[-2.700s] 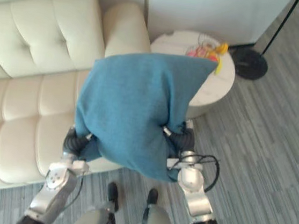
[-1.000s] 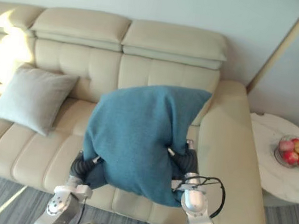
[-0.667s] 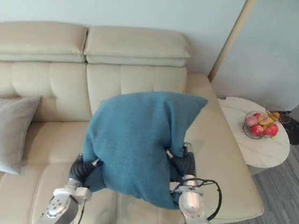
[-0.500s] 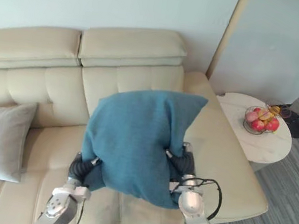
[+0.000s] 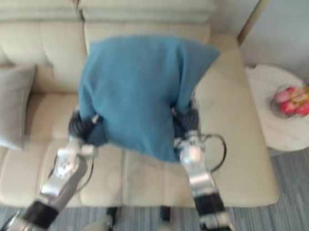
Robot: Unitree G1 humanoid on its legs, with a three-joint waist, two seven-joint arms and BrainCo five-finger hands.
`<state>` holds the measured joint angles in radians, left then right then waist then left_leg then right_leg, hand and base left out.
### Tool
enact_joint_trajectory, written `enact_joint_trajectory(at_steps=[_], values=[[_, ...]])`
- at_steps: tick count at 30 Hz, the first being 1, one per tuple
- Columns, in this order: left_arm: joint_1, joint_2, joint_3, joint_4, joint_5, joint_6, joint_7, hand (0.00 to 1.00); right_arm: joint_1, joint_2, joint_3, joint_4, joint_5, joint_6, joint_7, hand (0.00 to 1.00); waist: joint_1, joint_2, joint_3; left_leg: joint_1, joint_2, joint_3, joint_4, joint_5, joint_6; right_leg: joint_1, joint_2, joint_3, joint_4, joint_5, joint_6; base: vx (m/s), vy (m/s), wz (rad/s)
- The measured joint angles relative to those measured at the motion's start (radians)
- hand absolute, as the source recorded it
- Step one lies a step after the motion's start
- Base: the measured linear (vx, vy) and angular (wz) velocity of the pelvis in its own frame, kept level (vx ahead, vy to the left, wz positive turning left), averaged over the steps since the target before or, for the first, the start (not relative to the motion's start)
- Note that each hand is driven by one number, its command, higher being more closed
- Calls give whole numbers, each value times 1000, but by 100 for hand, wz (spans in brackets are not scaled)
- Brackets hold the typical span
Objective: Pick up cushions and gather them together orderly.
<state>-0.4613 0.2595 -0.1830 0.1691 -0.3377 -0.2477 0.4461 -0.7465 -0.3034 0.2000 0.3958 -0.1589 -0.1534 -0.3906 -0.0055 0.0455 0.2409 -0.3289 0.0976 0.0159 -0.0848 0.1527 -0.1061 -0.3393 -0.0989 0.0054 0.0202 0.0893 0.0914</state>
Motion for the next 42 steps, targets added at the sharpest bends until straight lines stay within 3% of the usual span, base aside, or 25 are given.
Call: enact_joint_trajectory(at_steps=[5,9,10,14,20,27,36,42], values=[[-432,59,58,183,22,-13,91,100,-413,-55,-53,184,0,10,-74,100,17,30,111,-116,-2,-37,-17,84,-9,-133,-1,-24,56,16,1,-142,-11,16],[-711,84,117,347,22,-32,114,100,-670,-62,-81,313,0,14,-118,100,16,55,168,-195,-18,-58,-17,116,-14,-237,-20,-38,139,-12,6,-82,-12,19],[-794,90,129,413,22,-33,122,0,-740,-61,-80,361,0,15,-133,0,18,66,174,-228,-21,-66,-17,123,-14,-281,-26,-41,169,-22,6,-76,-31,18],[-997,139,119,629,20,-38,118,0,-881,-70,-83,500,2,21,-166,0,25,80,201,-322,-23,-90,-18,149,-17,-380,-29,-53,205,-26,4,-51,-46,13],[-1071,152,102,770,-2,-39,62,0,-929,-101,-120,652,52,45,-148,0,30,88,263,-401,-31,-100,-17,186,-34,-462,-36,-54,228,-26,4,-4,-71,6],[-1011,58,88,844,-61,-26,-15,0,-882,-99,-159,724,168,57,-101,0,30,91,292,-443,-39,-96,-17,188,-36,-517,-44,-42,248,-25,5,-13,-87,-1],[-849,18,170,742,-137,-69,-57,0,-705,-109,-168,559,248,37,-78,0,29,90,291,-413,-38,-50,-18,156,-34,-533,-40,9,303,-43,20,-22,-125,-8],[-743,74,195,678,-136,-58,-87,0,-565,-143,-178,344,248,31,-60,0,13,84,290,-348,-33,-30,-19,144,-16,-479,-37,21,310,-55,19,-12,-141,-5]])
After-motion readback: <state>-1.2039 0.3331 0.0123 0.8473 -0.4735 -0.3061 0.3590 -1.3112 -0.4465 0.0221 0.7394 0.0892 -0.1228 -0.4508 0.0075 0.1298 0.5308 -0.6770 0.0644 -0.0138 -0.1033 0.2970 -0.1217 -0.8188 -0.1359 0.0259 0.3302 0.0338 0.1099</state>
